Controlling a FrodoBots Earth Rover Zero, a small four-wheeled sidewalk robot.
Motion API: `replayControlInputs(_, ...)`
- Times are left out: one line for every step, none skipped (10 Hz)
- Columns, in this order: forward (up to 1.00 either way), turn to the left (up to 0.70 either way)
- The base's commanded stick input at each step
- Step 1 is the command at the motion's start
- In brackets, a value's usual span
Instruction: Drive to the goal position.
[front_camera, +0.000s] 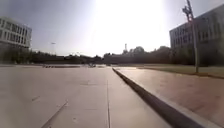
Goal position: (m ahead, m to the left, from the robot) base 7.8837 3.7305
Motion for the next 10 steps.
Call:
replayControlInputs(0.70,0.00)
replayControlInputs(0.70,0.00)
replayControlInputs(0.70,0.00)
replayControlInputs(0.70,0.00)
replayControlInputs(0.70,0.00)
replayControlInputs(0.70,0.00)
replayControlInputs(0.70,0.00)
replayControlInputs(0.70,0.00)
replayControlInputs(0.70,0.00)
replayControlInputs(0.70,0.00)
